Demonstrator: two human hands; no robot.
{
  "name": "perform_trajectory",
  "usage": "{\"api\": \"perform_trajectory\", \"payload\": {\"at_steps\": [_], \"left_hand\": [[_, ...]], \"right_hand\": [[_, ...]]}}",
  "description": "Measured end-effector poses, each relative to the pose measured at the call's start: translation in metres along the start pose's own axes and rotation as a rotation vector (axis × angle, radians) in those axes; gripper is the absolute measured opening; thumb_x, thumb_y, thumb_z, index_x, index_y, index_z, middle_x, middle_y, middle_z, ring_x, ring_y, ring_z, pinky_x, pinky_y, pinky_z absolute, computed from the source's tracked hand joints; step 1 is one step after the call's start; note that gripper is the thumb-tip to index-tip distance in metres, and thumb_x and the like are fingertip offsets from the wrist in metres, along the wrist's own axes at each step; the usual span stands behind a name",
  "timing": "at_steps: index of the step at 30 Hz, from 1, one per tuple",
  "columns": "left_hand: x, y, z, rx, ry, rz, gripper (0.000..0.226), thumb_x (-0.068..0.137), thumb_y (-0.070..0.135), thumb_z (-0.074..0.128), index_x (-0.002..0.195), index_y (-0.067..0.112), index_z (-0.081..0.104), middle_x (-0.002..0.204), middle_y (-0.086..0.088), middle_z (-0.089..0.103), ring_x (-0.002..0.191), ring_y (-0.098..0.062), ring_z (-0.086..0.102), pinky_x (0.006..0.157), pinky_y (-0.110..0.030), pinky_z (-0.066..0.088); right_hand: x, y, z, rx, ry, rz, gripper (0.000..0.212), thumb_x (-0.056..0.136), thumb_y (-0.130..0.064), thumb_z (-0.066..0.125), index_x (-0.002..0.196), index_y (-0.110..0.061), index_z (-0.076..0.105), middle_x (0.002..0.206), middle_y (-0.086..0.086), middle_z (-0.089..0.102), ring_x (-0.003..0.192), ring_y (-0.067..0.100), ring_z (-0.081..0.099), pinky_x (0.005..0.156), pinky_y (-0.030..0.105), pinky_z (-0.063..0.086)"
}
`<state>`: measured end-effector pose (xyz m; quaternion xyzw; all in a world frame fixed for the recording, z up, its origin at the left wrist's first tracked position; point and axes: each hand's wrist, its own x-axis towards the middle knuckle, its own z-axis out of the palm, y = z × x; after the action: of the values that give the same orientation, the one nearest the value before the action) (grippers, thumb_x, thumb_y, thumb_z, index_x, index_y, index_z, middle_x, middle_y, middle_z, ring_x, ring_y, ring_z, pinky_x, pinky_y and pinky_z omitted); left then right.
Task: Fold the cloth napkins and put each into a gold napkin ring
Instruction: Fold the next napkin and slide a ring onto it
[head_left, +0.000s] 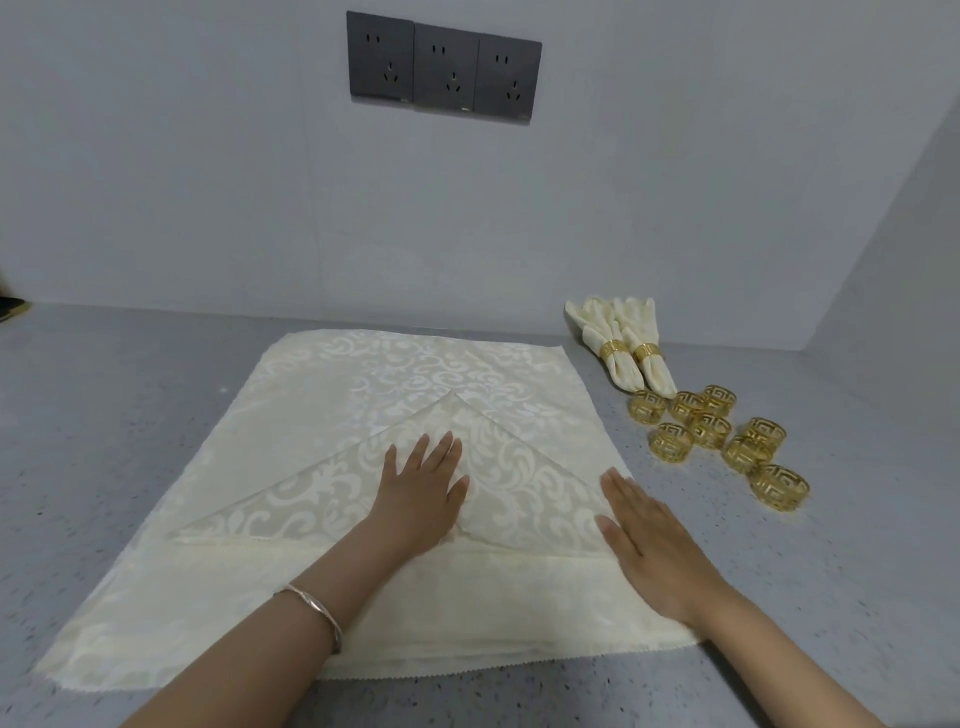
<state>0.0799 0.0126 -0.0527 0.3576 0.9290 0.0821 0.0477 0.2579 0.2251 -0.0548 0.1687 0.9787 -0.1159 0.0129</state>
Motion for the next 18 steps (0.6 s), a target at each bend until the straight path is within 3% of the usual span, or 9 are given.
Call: {"api": "perform_trajectory", "payload": {"at_steps": [4,7,12,15,18], "left_hand": [[-0.004,0.000,-0.005,-0.057,-0.010,-0.003,0.056,0.103,0.042,0.016,0.154,0.023,0.002,0.161,0.008,-0.004,0.148,-0.014,-0.008,0.119,-0.043,-0.006],[-0.019,0.002,-0.009,-0.158,0.010,0.009,0.059,0.101,0.049,0.018,0.154,0.024,0.005,0.161,0.008,0.000,0.148,-0.013,-0.005,0.120,-0.040,-0.003],[-0.051,0.007,-0.010,-0.152,0.061,0.060,0.065,0.097,0.056,0.030,0.152,0.024,0.018,0.159,0.006,0.015,0.147,-0.014,0.012,0.119,-0.034,0.014],[-0.058,0.006,-0.013,-0.182,0.169,0.093,0.055,0.095,0.051,0.043,0.143,0.027,0.036,0.145,0.010,0.038,0.132,-0.011,0.035,0.103,-0.026,0.033],[-0.062,0.008,-0.017,-0.247,0.227,0.093,0.033,0.090,0.048,0.055,0.119,0.032,0.053,0.117,0.015,0.048,0.108,-0.006,0.047,0.085,-0.021,0.040]], "right_hand": [[-0.011,0.013,-0.007,0.003,-0.044,0.041,0.067,0.094,-0.056,0.003,0.150,-0.022,-0.011,0.157,-0.010,-0.016,0.142,0.002,-0.013,0.111,0.020,-0.011],[-0.013,0.006,-0.012,-0.026,0.046,-0.090,0.083,0.079,-0.071,-0.008,0.151,-0.028,-0.006,0.152,-0.018,-0.015,0.140,-0.002,-0.016,0.112,0.021,-0.013],[-0.014,-0.030,-0.016,-0.008,-0.037,-0.315,0.069,0.088,-0.066,0.021,0.150,-0.037,0.014,0.152,-0.024,0.002,0.140,-0.008,-0.002,0.117,0.019,-0.003],[-0.008,-0.042,-0.012,-0.066,0.004,-0.372,0.072,0.084,-0.071,0.022,0.148,-0.038,0.022,0.154,-0.021,0.013,0.141,-0.005,0.008,0.112,0.014,0.004],[-0.005,-0.046,-0.010,-0.106,0.047,-0.386,0.076,0.082,-0.075,0.020,0.147,-0.036,0.029,0.154,-0.016,0.023,0.141,0.003,0.021,0.109,0.014,0.013]]}}
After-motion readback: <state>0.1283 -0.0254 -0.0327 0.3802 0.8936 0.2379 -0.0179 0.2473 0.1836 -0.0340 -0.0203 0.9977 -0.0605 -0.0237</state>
